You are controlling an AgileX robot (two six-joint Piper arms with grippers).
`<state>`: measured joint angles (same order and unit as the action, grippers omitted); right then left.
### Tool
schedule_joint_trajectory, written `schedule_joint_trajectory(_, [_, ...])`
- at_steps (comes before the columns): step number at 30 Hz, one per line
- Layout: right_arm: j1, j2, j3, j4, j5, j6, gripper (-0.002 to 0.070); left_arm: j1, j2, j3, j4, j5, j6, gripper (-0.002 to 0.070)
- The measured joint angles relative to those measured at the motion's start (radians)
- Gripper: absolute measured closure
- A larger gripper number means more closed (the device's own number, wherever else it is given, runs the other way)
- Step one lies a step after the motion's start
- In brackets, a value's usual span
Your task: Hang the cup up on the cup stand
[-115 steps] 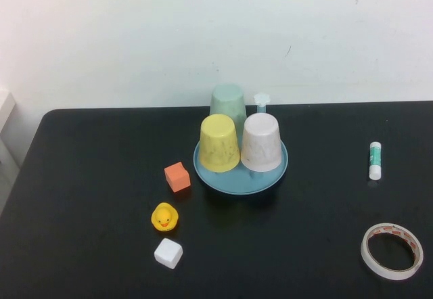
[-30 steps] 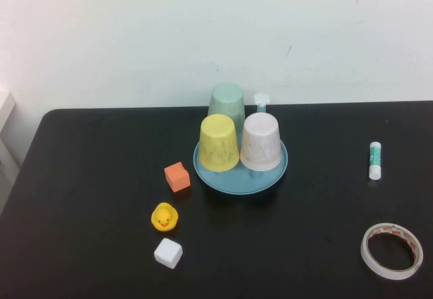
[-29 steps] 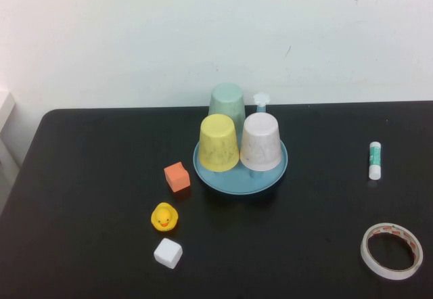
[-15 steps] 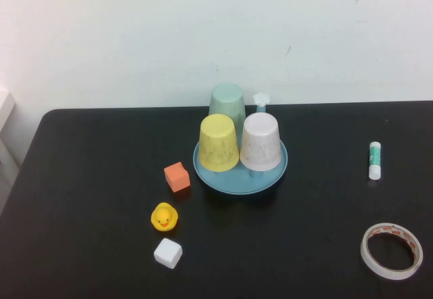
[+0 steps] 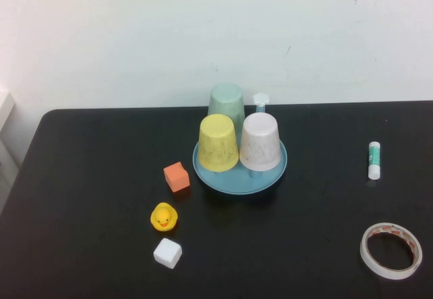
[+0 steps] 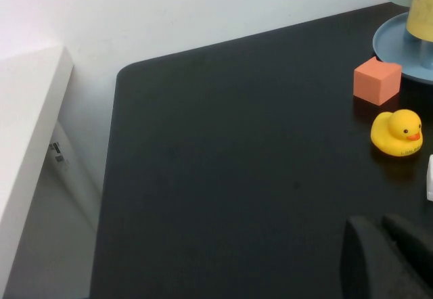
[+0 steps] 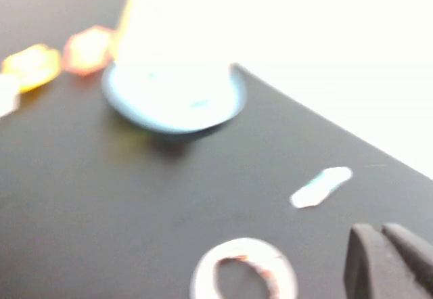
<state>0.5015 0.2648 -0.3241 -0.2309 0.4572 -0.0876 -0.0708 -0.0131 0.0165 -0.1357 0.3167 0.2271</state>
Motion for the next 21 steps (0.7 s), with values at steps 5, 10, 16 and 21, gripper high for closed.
schedule_joint_trajectory(5, [-0.281,-0.142,0.147,0.007,-0.165,0.0,0.0678,0.0,0.0,0.0,0.0,0.0,0.0,0.0676])
schedule_joint_trajectory(10, [-0.468,-0.253,0.235,0.084,-0.182,0.0,0.0678,0.0,0.0,0.0,0.0,0.0,0.0,0.0676])
schedule_joint_trajectory(16, [-0.589,-0.277,0.32,0.133,-0.188,0.0,0.0678,0.0,0.0,0.0,0.0,0.0,0.0,0.0676])
schedule_joint_trajectory(21, [-0.598,-0.277,0.351,0.133,-0.18,0.0,0.0678,0.0,0.0,0.0,0.0,0.0,0.004,0.0676])
